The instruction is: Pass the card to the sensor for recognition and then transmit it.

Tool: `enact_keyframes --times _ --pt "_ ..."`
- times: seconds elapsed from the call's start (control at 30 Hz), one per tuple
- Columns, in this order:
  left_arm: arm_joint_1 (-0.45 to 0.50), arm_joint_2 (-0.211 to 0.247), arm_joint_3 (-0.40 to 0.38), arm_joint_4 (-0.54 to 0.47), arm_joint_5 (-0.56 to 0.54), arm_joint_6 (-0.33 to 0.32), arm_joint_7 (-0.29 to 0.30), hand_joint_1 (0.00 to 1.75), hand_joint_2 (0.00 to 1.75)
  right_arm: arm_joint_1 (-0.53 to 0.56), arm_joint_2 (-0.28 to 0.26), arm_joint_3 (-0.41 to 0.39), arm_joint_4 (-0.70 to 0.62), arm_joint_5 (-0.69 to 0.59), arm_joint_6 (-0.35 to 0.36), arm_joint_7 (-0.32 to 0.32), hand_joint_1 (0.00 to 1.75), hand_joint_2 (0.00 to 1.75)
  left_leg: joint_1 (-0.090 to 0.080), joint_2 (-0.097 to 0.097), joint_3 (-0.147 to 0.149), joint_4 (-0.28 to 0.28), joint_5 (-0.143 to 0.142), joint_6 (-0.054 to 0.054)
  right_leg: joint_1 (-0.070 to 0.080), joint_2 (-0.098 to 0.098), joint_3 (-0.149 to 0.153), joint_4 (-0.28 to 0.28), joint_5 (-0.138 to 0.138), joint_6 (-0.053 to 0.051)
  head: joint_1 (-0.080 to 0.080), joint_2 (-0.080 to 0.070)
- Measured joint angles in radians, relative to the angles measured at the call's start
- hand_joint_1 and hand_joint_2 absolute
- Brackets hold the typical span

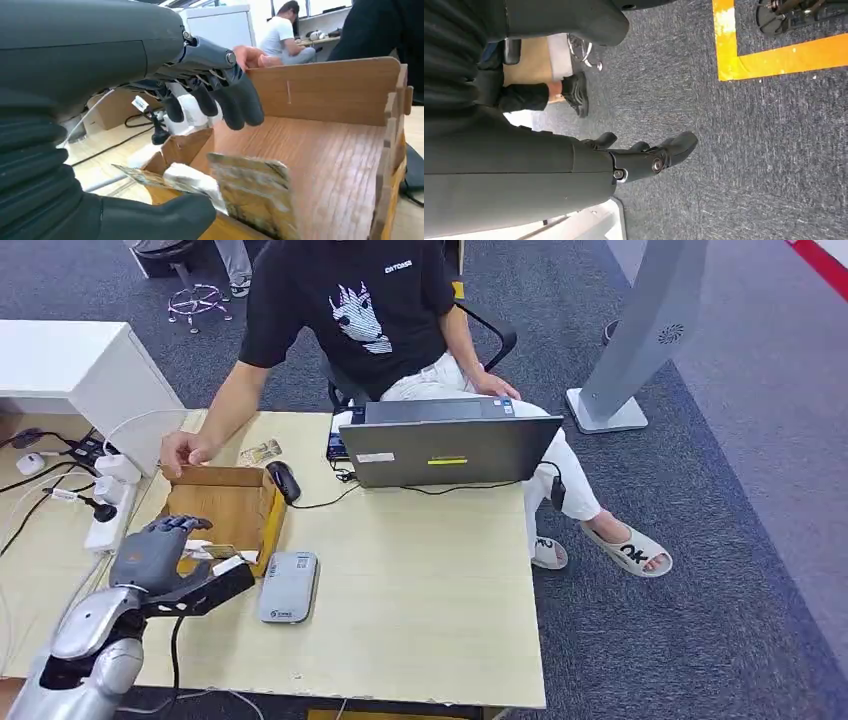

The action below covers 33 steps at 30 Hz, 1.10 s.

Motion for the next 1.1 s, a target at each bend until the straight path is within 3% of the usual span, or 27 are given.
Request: enact_keyframes --times 0.17,0.4,0.43,0.47,0.5,0.53,1.1 --pt "0.000 0.000 -0.007 0.006 0.000 0.003 0.000 0.68 1.75 0.000 0.000 0.000 0.000 -0.001 0.000 0.000 0.00 1.75 0.000 0.000 0.000 0.000 0.000 0.000 0.000 0.000 0.000 0.000 0.000 0.000 0.000 0.000" --pt "0.001 0.000 -0.009 0.006 -0.003 0.006 0.000 0.70 1.75 0.000 0.000 0.000 0.000 -0.003 -0.002 0.000 0.00 1.75 0.000 0.000 0.000 0.000 0.000 0.000 0.000 0.000 0.000 0.000 0.000 0.000 0.000 0.000" --pt "0.001 0.000 -0.010 0.006 -0.003 0.006 0.000 0.77 1.75 0.000 0.000 0.000 0.000 -0.003 -0.002 0.000 0.00 1.75 0.000 0.000 0.000 0.000 0.000 0.000 0.000 0.000 0.000 0.000 0.000 0.000 0.000 0.000" --pt "0.001 0.001 -0.010 0.006 -0.003 0.006 0.000 0.93 1.75 0.000 0.000 0.000 0.000 -0.003 -0.002 0.000 0.00 1.75 0.000 0.000 0.000 0.000 0.000 0.000 0.000 0.000 0.000 0.000 0.000 0.000 0.000 0.000" --pt "0.001 0.001 -0.010 0.006 -0.003 0.006 0.000 1.57 1.75 0.000 0.000 0.000 0.000 -0.003 -0.002 0.000 0.00 1.75 0.000 0.000 0.000 0.000 0.000 0.000 0.000 0.000 0.000 0.000 0.000 0.000 0.000 0.000" --pt "0.001 0.001 -0.010 0.006 -0.003 0.006 0.000 1.75 1.75 0.000 0.000 0.000 0.000 -0.003 -0.002 0.000 0.00 1.75 0.000 0.000 0.000 0.000 0.000 0.000 0.000 0.000 0.000 0.000 0.000 0.000 0.000 0.000" --pt "-0.023 0.000 -0.011 0.056 0.012 -0.004 -0.001 1.75 1.75 0.000 0.000 0.001 0.000 -0.002 0.004 0.000 0.00 1.75 0.000 0.000 0.000 0.000 0.000 0.000 0.000 0.000 0.000 0.000 0.000 0.000 0.000 0.000"
